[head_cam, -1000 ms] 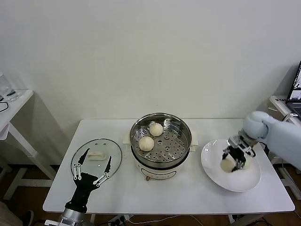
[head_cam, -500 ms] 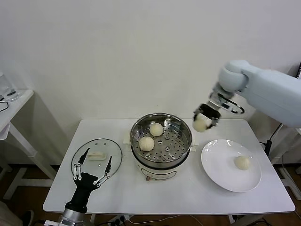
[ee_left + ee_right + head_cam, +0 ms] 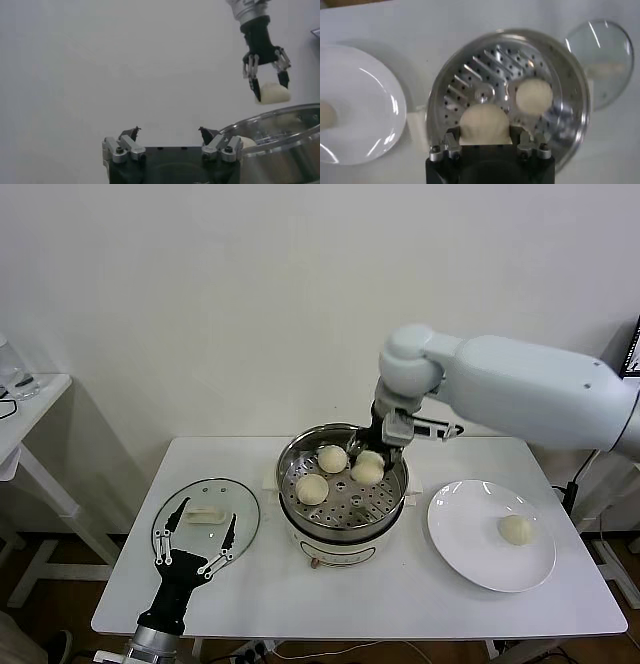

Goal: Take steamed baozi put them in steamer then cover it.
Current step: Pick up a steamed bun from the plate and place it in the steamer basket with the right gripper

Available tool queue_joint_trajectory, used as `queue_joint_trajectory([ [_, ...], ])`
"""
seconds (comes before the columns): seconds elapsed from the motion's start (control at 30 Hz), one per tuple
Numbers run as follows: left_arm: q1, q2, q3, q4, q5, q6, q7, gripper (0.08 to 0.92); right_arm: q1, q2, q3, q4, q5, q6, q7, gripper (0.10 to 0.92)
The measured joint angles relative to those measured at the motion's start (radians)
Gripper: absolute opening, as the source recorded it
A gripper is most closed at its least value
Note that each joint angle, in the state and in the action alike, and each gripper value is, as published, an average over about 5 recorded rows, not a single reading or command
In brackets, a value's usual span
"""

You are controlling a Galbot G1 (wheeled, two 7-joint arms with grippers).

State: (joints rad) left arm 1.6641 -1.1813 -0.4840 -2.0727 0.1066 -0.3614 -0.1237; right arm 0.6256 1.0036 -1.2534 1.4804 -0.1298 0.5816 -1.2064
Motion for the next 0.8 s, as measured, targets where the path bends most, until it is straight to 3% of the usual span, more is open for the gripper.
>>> queue_joint_trajectory([
  [0.6,0.001,-0.005,-0.005,-0.001,-0.003,-0.005,-0.001,0.823,-0.137,0.046,0.023,0.001,-0.160,0.100,0.028,0.693],
  [0.8,0.000,-0.005,-0.004,-0.004,-0.004,-0.005,-0.005,0.823,-0.167,0.051,0.040,0.003,-0.199,0.107,0.031,0.779],
])
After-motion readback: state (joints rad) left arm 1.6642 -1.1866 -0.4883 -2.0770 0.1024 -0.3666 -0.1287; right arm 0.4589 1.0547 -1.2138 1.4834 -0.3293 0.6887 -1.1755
